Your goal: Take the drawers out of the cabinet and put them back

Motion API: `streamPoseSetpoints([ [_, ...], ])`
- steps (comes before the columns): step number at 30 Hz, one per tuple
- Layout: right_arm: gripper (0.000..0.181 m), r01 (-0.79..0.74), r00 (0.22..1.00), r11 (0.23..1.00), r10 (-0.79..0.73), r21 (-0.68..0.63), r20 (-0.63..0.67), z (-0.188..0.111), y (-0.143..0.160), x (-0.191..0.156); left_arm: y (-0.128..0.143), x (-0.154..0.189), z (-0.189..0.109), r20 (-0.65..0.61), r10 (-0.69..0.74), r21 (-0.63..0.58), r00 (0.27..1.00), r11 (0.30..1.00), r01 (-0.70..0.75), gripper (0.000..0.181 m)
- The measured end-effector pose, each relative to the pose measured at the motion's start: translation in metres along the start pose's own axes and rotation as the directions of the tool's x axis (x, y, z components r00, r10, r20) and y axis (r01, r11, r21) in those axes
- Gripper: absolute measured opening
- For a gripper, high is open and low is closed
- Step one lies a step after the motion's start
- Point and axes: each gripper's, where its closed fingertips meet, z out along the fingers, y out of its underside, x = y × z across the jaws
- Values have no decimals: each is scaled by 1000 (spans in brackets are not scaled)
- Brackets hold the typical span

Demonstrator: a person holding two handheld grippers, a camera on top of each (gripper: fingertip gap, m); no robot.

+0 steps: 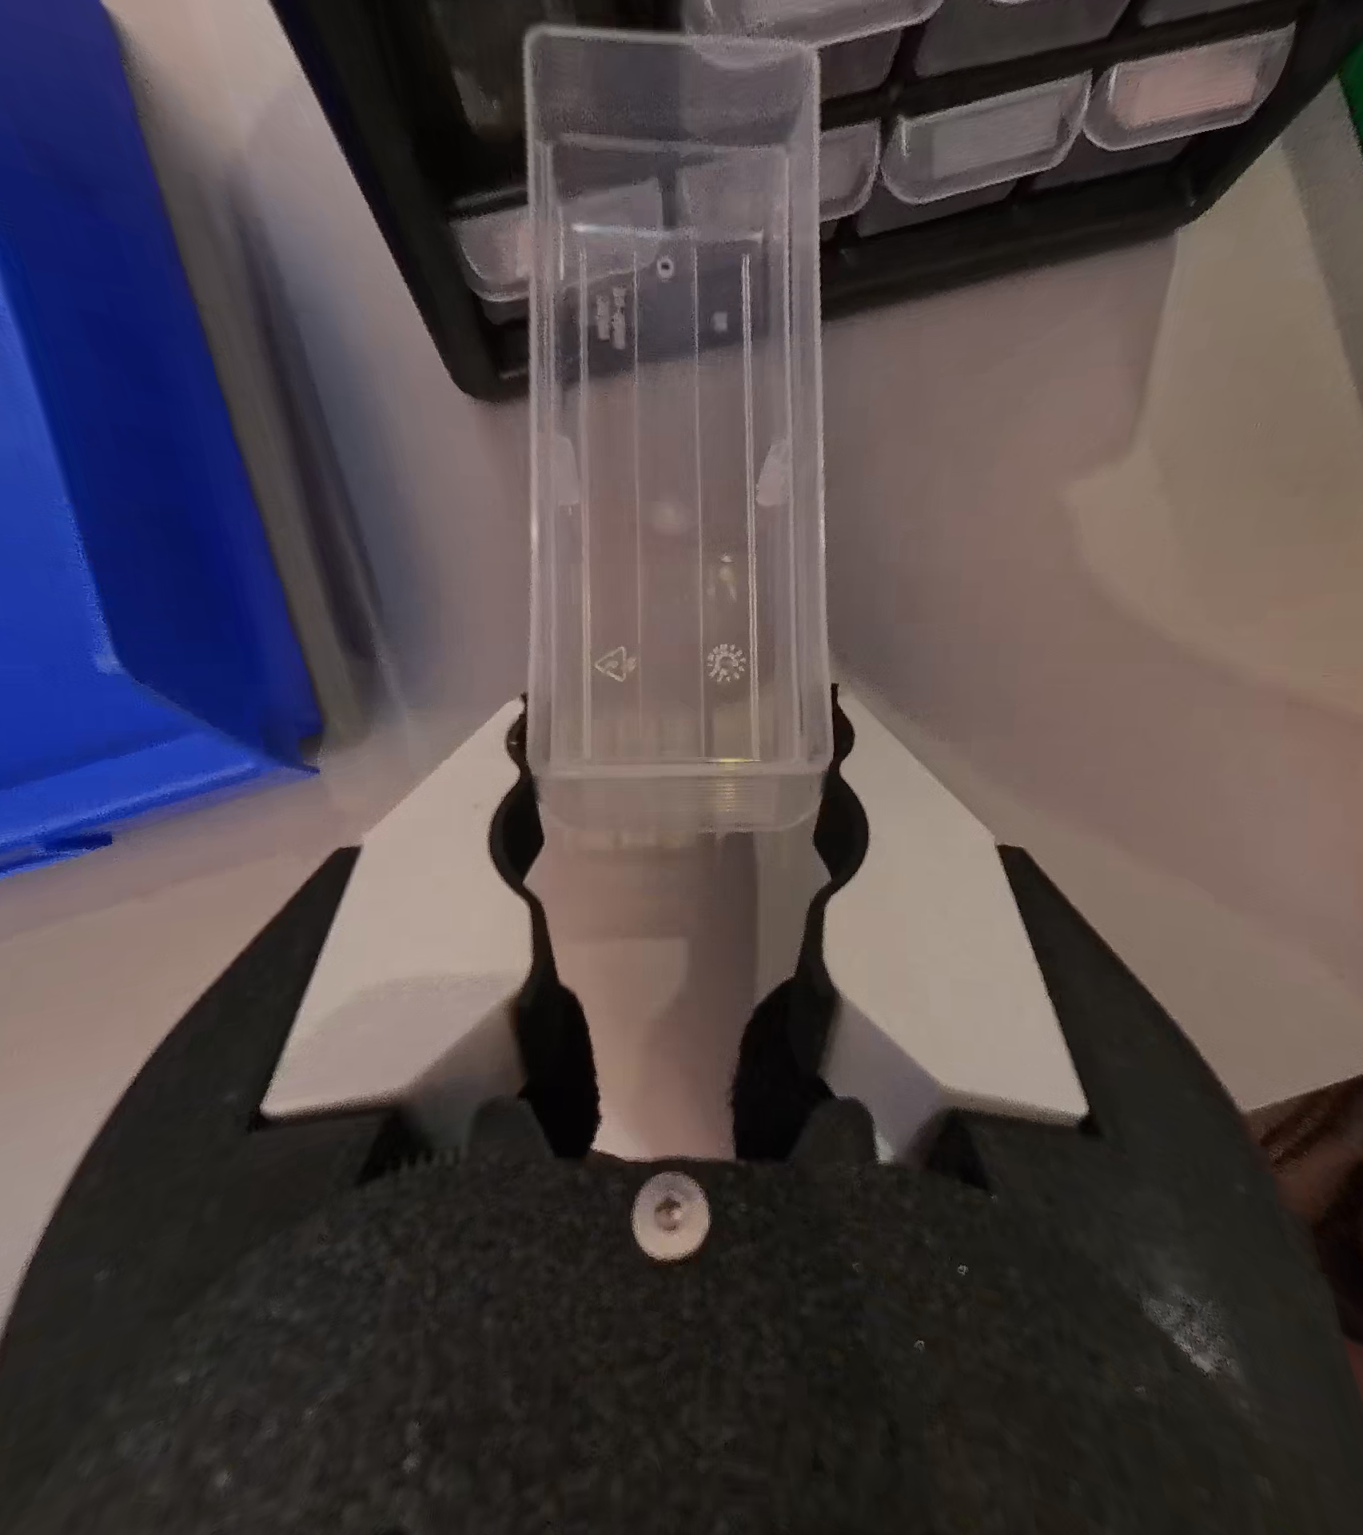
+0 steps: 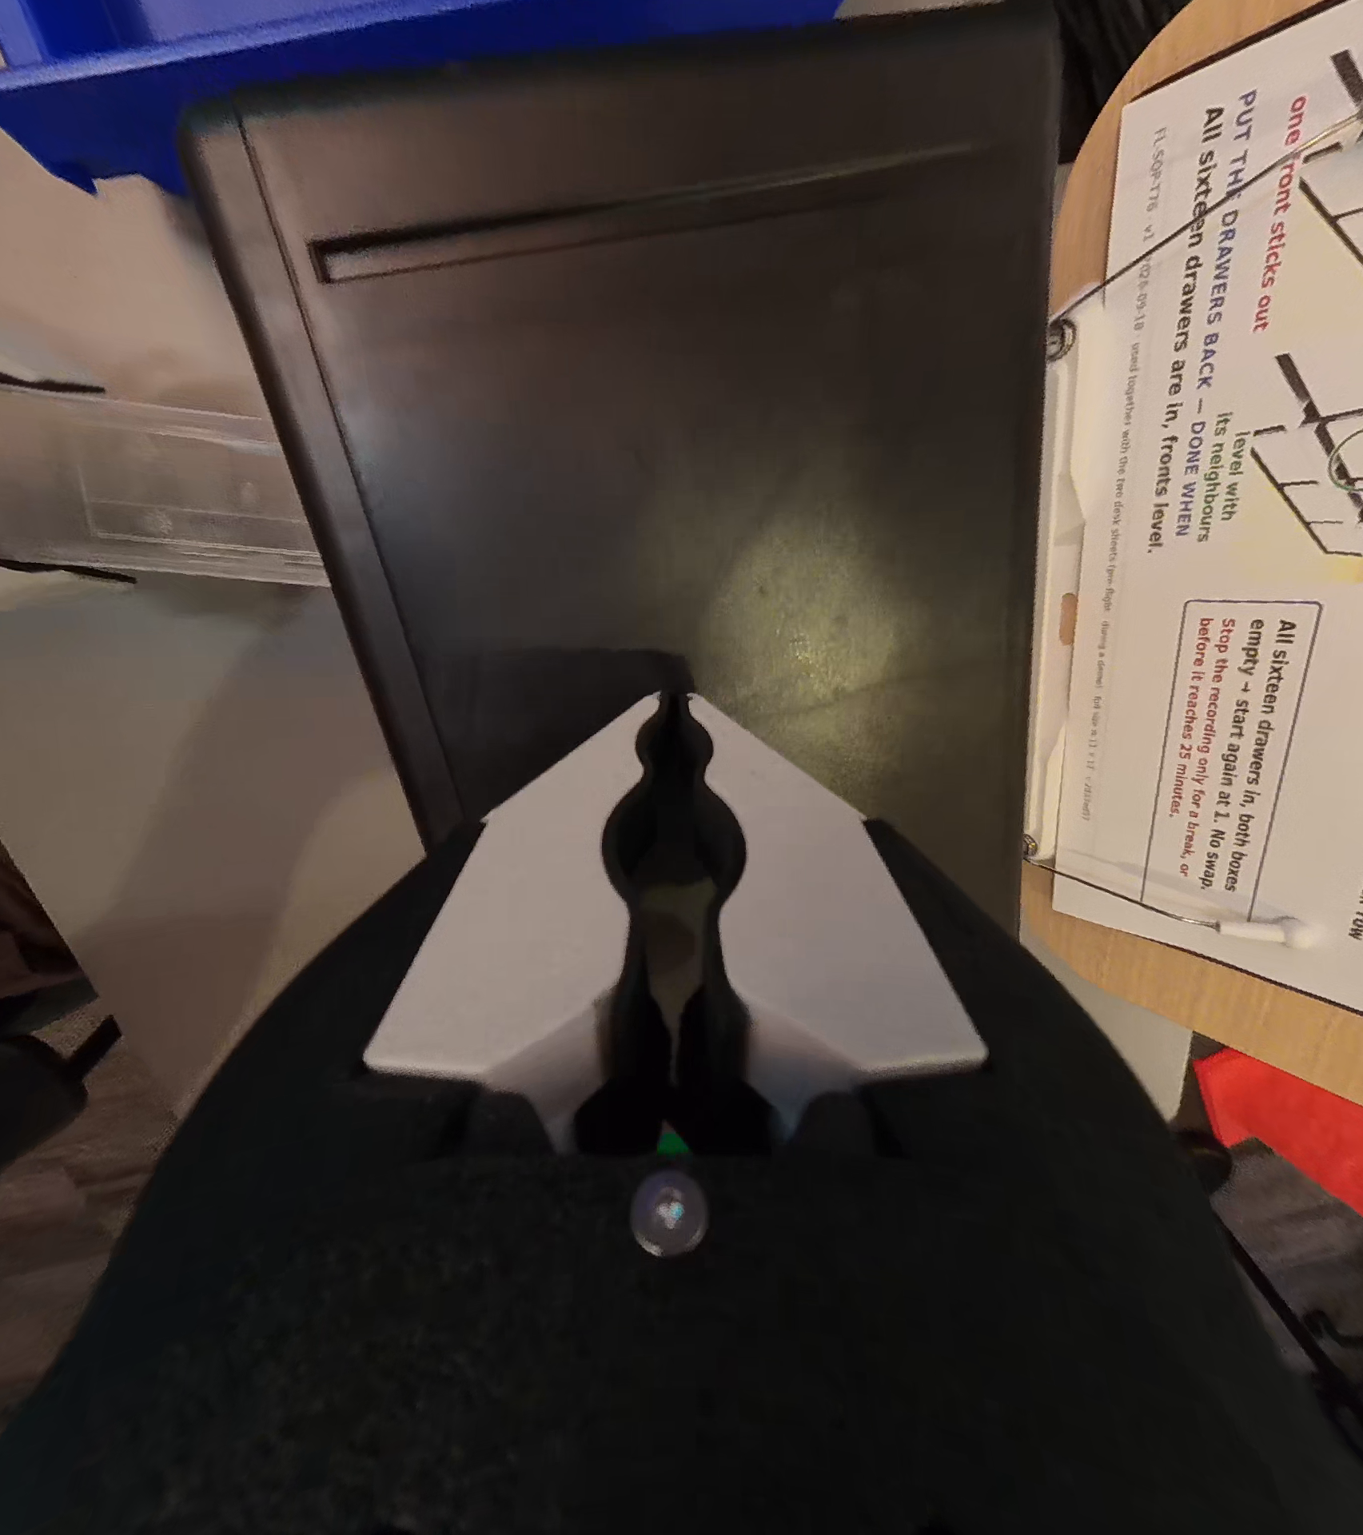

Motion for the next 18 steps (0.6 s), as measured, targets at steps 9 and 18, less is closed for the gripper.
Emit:
streamPoseSetpoints([
  [9, 0, 31, 999, 997, -32, -64, -9, 0, 0, 0, 3, -8, 4, 40, -108, -58, 993, 992, 110, 66],
  [18, 0, 24, 1000, 999, -24, -24, -12, 0, 0, 0, -7, -7, 2, 38, -121, -62, 992, 991, 123, 65],
])
